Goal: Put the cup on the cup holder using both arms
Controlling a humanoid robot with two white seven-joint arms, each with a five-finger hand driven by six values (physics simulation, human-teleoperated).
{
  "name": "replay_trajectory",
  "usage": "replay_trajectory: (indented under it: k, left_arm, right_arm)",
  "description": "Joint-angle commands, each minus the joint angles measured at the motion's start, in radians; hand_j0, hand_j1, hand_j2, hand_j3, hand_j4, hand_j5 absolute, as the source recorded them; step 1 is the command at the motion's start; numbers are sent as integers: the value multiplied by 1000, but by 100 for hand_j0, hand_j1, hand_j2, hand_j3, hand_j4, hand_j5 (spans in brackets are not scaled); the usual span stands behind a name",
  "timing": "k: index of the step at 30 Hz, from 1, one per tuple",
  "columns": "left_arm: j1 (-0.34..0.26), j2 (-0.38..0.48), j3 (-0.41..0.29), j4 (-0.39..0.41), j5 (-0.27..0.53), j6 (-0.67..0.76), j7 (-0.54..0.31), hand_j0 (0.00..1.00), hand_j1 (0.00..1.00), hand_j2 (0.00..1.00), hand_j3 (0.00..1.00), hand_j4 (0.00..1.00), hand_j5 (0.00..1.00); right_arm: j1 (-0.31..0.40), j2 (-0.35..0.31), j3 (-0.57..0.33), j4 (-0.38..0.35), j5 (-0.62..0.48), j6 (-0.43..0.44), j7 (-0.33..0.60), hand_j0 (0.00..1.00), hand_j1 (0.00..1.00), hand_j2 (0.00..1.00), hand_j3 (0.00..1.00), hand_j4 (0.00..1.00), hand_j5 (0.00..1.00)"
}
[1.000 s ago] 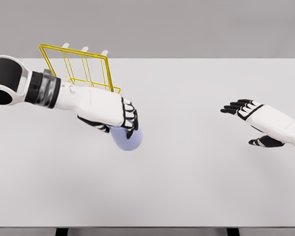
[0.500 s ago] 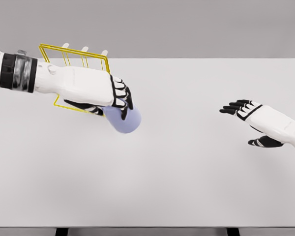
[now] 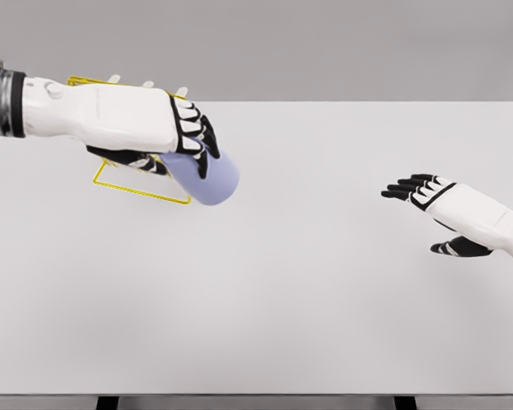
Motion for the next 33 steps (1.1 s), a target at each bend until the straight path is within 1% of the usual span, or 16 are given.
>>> replay_trajectory:
  k: [1, 3, 11, 12, 15, 20, 33]
  left_arm:
    - [-2, 20, 10, 1, 13, 2, 2, 52, 52, 52, 52, 52, 52]
    - [0, 26, 22, 3, 11, 2, 2, 52, 52, 52, 52, 52, 52]
    - [-5, 48, 28, 12, 13, 2, 2, 52, 52, 52, 52, 52, 52]
    - [-3, 49, 44, 12, 11, 2, 2, 52, 52, 52, 52, 52, 52]
    - [0, 83, 45, 12, 11, 2, 2, 52, 52, 52, 52, 52, 52]
    - [3, 100, 45, 15, 5, 2, 2, 52, 52, 52, 52, 52, 52]
    - [5, 97, 44, 108, -6, 2, 2, 52, 52, 52, 52, 52, 52]
  right_arm:
    - [0, -2, -2, -1, -7, 3, -1, 100, 100, 100, 100, 100, 100]
    - [-2, -2, -2, -1, -7, 3, -1, 100, 100, 100, 100, 100, 100]
    - [-2, -2, 0, 1, -7, 3, -1, 100, 100, 100, 100, 100, 100]
    - [-2, -2, 0, 1, -7, 3, -1, 100, 100, 100, 100, 100, 100]
    - [-2, -2, 0, 1, -7, 3, -1, 100, 100, 100, 100, 100, 100]
    - [-2, -3, -2, 1, -5, 3, -1, 100, 100, 100, 100, 100, 100]
    - [-2, -5, -6, 1, -5, 3, -1, 100, 100, 100, 100, 100, 100]
